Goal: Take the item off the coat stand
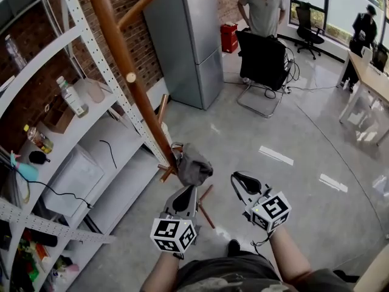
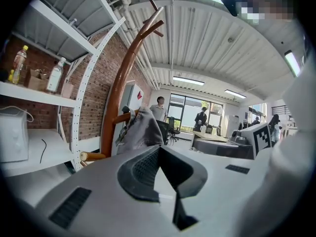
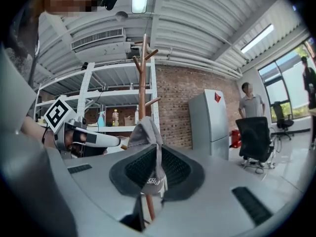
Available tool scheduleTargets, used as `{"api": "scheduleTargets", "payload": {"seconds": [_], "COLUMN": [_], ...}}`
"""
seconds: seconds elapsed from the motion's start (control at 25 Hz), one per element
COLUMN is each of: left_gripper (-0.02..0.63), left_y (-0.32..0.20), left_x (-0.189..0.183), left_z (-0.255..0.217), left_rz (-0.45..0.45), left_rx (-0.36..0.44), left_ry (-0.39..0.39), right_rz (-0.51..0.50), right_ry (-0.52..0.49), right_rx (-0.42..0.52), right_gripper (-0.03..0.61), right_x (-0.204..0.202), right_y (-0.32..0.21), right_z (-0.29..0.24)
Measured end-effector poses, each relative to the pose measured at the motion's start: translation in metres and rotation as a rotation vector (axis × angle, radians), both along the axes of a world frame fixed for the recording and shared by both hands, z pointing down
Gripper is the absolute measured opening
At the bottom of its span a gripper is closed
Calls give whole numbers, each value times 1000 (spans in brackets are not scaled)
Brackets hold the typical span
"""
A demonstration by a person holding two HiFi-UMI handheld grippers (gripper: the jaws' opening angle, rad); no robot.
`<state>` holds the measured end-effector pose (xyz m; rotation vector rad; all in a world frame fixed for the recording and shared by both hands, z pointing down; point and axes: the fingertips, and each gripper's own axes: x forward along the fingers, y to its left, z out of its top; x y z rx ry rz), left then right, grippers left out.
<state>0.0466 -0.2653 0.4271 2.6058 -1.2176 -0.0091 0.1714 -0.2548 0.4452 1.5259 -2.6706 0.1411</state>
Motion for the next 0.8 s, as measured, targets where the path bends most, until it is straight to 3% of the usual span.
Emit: {"api": "scheduleTargets", "payload": {"seconds": [0.44,0.8], "left_gripper": [7,7], "left_y": [-13,-9], "left_x": [-19,-35], "left_z": [-6,-10], "left_rz": [-207,-284], "left_rx": [28,42], "left_ry": [22,10], "right_rz": [-269,-354], "right_ry": [35,32], "right_rx": [-13,-19], "right_gripper": [38,38], "right_x": [-30,-53], "right_y": [-32,-52], "right_z": [-2,-8]}}
